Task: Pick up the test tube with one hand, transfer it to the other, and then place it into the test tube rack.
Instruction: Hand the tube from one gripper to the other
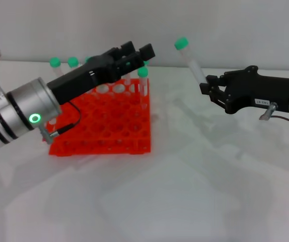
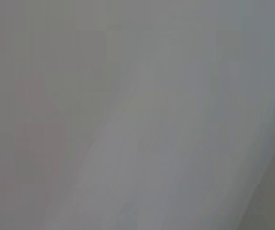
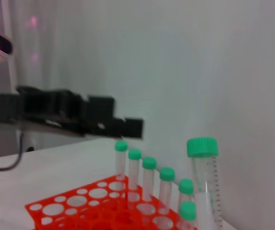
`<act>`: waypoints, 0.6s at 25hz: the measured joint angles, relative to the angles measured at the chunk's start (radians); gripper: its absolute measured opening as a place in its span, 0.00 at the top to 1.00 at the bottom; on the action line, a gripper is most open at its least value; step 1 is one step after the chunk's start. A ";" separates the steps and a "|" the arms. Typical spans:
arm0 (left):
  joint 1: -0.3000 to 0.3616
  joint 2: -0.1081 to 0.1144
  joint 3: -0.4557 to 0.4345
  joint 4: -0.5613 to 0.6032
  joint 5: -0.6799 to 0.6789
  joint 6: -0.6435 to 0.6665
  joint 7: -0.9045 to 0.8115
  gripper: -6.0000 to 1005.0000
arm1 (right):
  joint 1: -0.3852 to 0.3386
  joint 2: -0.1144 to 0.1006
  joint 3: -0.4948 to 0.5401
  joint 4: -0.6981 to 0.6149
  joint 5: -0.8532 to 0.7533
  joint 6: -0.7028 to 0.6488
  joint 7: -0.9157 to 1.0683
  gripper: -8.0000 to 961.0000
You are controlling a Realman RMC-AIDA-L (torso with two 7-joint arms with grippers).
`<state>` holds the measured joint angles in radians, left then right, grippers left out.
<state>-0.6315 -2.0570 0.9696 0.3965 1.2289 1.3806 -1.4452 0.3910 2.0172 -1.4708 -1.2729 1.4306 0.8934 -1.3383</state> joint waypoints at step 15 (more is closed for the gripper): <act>-0.064 -0.003 0.015 -0.006 0.101 -0.053 -0.076 0.12 | 0.036 0.001 -0.063 -0.003 0.064 0.004 -0.058 0.81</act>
<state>-0.6958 -2.0599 0.9847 0.3905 1.3301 1.3280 -1.5210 0.4270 2.0187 -1.5334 -1.2757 1.4942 0.8973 -1.3967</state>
